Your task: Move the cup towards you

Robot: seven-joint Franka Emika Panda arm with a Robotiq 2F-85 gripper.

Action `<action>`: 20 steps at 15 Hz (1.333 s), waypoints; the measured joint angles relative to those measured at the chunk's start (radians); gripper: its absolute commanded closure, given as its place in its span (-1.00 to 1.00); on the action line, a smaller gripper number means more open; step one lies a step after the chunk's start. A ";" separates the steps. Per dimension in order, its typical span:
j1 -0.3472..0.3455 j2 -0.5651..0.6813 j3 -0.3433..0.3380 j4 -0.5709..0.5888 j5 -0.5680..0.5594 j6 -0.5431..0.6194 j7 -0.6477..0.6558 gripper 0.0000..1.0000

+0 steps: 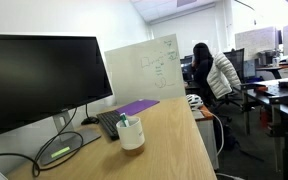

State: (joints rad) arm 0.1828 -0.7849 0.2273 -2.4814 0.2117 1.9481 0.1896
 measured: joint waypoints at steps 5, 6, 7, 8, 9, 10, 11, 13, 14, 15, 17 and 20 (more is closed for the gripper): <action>-0.151 0.229 0.130 -0.053 -0.084 0.343 0.240 -1.00; -0.183 0.287 0.143 -0.051 -0.121 0.394 0.298 -1.00; -0.214 0.344 0.153 -0.045 -0.163 0.436 0.362 -1.00; -0.241 0.395 0.158 -0.036 -0.207 0.467 0.427 -1.00; -0.267 0.445 0.160 -0.024 -0.255 0.488 0.497 -1.00; -0.289 0.493 0.161 -0.010 -0.303 0.497 0.570 -1.00; -0.306 0.543 0.160 0.008 -0.353 0.499 0.648 -1.00; -0.317 0.642 0.148 0.045 -0.443 0.499 0.806 -1.00; -0.314 0.696 0.135 0.065 -0.484 0.499 0.886 -1.00; -0.305 0.750 0.114 0.085 -0.521 0.499 0.962 -1.00; -0.267 0.857 0.052 0.133 -0.576 0.499 1.101 -1.00; -0.169 1.008 -0.056 0.228 -0.590 0.499 1.277 -1.00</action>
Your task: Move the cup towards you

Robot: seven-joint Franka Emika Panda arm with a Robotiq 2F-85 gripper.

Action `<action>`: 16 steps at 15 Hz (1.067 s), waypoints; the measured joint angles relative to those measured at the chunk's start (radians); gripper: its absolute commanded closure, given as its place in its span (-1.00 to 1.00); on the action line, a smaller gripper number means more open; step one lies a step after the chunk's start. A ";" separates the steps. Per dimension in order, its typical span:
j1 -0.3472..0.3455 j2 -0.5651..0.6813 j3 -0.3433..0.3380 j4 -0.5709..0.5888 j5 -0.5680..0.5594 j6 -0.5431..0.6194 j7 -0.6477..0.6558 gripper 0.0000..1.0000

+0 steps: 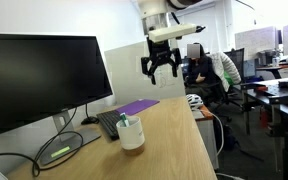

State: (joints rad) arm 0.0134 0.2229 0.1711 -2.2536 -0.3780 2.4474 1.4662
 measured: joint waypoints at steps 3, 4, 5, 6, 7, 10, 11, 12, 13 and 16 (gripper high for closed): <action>0.050 0.062 -0.037 0.057 0.002 -0.004 0.066 -1.00; 0.051 0.061 -0.037 0.059 0.002 -0.007 0.070 -1.00; 0.050 0.059 -0.039 0.060 0.002 -0.008 0.070 -1.00; 0.050 0.058 -0.041 0.060 0.002 -0.008 0.070 -1.00; 0.060 0.060 -0.050 0.059 0.003 -0.005 0.069 -1.00; 0.107 0.106 -0.080 0.068 0.054 0.016 0.062 -1.00; 0.124 0.134 -0.088 0.081 0.074 0.030 0.067 -1.00; 0.141 0.165 -0.099 0.098 0.086 0.048 0.074 -1.00; 0.161 0.202 -0.114 0.122 0.093 0.066 0.081 -1.00; 0.220 0.303 -0.161 0.209 0.109 0.107 0.112 -1.00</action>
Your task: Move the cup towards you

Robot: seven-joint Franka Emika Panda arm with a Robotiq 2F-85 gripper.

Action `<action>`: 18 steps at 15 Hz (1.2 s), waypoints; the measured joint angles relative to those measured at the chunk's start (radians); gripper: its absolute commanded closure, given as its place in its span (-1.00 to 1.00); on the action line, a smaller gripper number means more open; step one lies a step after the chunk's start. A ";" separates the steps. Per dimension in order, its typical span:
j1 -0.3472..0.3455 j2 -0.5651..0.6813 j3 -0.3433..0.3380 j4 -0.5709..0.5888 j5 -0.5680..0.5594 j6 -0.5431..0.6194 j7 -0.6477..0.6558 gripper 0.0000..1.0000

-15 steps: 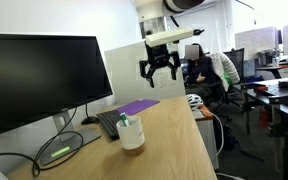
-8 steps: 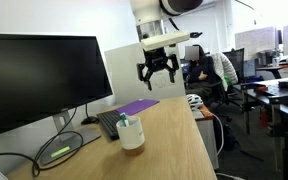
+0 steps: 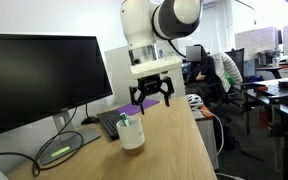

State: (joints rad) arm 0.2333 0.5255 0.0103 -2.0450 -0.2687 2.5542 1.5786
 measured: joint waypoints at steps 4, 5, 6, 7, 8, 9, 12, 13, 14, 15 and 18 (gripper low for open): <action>0.046 0.089 -0.042 0.106 0.045 0.003 0.001 -1.00; 0.053 0.107 -0.051 0.127 0.058 0.003 0.001 -1.00; 0.059 0.125 -0.059 0.147 0.067 0.003 0.001 -1.00; 0.064 0.142 -0.067 0.167 0.075 0.004 0.001 -1.00; 0.065 0.157 -0.070 0.185 0.087 0.004 0.000 -1.00; 0.065 0.170 -0.071 0.201 0.099 0.004 0.000 -0.95; 0.065 0.202 -0.071 0.233 0.138 0.004 -0.004 -0.35; 0.065 0.212 -0.070 0.240 0.152 0.004 -0.008 -0.20; 0.065 0.222 -0.070 0.248 0.166 0.004 -0.011 -0.02; 0.064 0.232 -0.070 0.255 0.177 0.004 -0.019 0.13; 0.064 0.250 -0.073 0.272 0.183 0.004 -0.024 0.56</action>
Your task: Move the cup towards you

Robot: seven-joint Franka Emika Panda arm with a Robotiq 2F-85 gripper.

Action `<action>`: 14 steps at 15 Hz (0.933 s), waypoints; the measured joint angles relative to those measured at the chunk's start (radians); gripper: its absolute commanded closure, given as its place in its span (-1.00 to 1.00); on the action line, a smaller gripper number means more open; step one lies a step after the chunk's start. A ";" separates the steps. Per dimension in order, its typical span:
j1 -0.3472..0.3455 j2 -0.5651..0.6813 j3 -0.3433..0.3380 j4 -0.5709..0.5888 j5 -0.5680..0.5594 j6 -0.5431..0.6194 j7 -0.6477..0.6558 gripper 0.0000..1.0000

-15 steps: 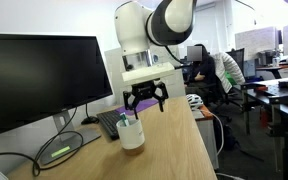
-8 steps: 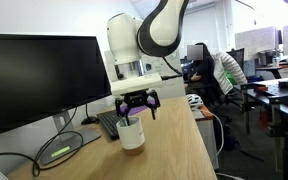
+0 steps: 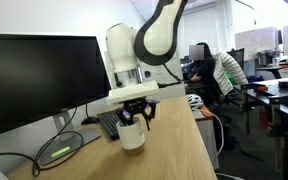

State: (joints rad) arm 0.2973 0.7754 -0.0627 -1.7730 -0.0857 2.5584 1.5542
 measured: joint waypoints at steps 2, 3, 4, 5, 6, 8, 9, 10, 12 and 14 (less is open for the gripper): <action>0.000 0.002 0.000 0.004 0.000 0.001 0.000 0.87; 0.000 0.002 0.000 0.004 0.000 0.003 0.000 0.99; 0.000 0.002 0.000 0.004 0.000 0.004 0.000 1.00; 0.000 0.002 0.000 0.003 0.000 0.006 0.000 1.00; 0.000 0.002 -0.001 0.003 0.001 0.010 -0.001 0.95; -0.001 0.002 -0.002 0.003 0.006 0.011 -0.001 0.95; -0.001 0.002 -0.004 0.002 0.007 0.014 -0.001 0.95; 0.000 0.001 -0.008 0.000 0.008 0.018 -0.001 0.95; 0.000 -0.005 -0.022 -0.011 0.008 0.023 -0.001 0.95; -0.001 -0.027 -0.045 -0.036 0.013 0.028 0.001 0.95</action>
State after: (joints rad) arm 0.2967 0.7484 -0.1077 -1.8093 -0.0729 2.5860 1.5552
